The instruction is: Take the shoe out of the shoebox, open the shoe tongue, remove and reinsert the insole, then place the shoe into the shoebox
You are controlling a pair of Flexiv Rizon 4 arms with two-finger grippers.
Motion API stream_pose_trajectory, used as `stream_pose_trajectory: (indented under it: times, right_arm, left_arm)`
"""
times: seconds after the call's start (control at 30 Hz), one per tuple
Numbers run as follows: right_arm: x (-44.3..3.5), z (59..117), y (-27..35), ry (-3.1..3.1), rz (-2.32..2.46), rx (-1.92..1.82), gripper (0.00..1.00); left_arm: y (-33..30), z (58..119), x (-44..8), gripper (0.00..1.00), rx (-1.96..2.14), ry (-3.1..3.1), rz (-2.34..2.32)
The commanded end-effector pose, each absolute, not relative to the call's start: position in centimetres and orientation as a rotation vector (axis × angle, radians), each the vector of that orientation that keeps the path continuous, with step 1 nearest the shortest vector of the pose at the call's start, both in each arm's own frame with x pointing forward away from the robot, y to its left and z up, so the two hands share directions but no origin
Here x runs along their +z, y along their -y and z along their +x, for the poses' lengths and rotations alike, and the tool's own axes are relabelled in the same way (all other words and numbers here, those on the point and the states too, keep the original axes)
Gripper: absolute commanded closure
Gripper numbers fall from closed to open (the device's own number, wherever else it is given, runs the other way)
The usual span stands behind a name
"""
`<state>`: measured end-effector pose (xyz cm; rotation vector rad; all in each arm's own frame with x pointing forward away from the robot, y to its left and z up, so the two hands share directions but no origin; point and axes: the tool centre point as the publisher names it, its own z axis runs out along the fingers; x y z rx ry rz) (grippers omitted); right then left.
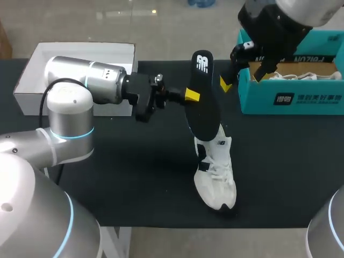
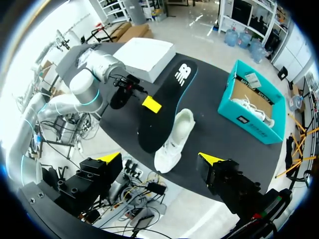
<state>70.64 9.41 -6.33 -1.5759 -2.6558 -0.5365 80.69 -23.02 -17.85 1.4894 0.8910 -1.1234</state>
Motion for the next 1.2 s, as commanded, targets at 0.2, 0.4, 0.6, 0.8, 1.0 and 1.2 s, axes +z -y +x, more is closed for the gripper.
stream_pose_trajectory:
  times: [0.2, 0.4, 0.6, 0.8, 1.0, 1.2]
  right_arm:
    - [-6.9, 71.5, -9.1, 2.641, -1.538, -0.625, 0.00]
    - [-8.5, 72.6, -7.4, 2.404, -1.394, -1.114, 0.00]
    - [-10.5, 73.0, -7.1, 2.156, -1.221, -1.339, 0.00]
    - [-11.5, 73.2, -6.9, 1.950, -1.113, -1.514, 0.00]
    - [-11.7, 74.0, -7.0, 1.862, -1.070, -1.531, 0.00]
    - [-11.7, 75.3, -7.4, 1.883, -1.067, -1.456, 0.00]
  left_arm:
    - [23.1, 80.8, -17.9, 1.00, -1.124, -0.888, 1.491]
    - [23.1, 80.8, -17.9, 1.00, -1.124, -0.888, 1.491]
    - [23.1, 80.8, -17.9, 1.00, -1.124, -0.888, 1.491]
    - [23.1, 80.8, -17.9, 1.00, -1.124, -0.888, 1.491]
    - [23.1, 80.8, -17.9, 1.00, -1.124, -0.888, 1.491]
    - [23.1, 80.8, -17.9, 1.00, -1.124, -0.888, 1.491]
